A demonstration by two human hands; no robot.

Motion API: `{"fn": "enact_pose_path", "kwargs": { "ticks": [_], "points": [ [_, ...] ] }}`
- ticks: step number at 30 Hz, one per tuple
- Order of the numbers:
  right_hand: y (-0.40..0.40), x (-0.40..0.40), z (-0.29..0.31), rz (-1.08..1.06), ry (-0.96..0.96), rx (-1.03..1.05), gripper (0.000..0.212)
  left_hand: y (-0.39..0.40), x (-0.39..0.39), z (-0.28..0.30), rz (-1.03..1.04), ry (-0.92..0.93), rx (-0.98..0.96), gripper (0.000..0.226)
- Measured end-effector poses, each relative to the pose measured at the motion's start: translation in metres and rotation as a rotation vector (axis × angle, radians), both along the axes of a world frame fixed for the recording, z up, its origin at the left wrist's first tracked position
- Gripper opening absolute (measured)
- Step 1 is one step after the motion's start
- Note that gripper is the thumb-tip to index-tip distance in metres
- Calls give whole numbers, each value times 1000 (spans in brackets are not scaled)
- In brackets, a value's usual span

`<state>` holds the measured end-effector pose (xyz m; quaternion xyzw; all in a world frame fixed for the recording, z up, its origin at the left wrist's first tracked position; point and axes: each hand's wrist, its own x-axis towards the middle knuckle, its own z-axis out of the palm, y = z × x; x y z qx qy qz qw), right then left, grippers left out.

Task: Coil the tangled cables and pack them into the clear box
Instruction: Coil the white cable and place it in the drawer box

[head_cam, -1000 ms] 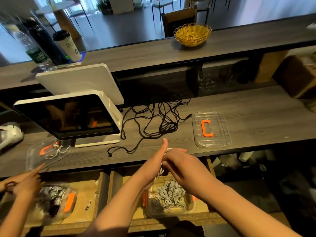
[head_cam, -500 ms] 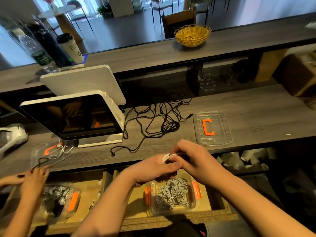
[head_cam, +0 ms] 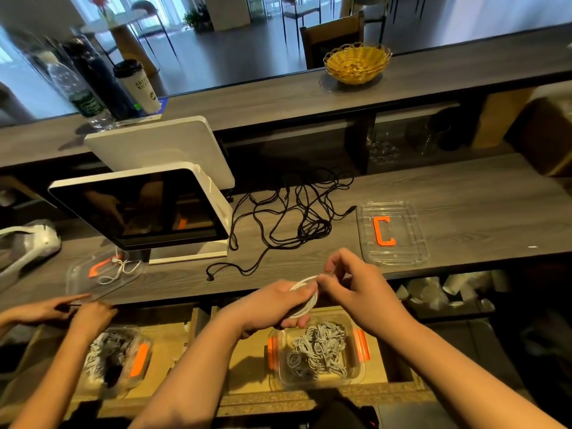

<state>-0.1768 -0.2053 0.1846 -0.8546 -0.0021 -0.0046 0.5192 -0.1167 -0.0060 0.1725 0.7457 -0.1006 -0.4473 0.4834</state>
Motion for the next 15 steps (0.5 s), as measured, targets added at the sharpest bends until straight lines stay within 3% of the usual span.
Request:
{"fn": "enact_pose_path", "kwargs": {
  "ticks": [7, 15],
  "points": [
    [14, -1, -12, -189, 186, 61, 30, -12, 1, 11, 205, -130, -204, 45],
    [38, -4, -8, -6, 144, 273, 23, -27, -14, 19, 554, 56, -435, 52]
  ]
}}
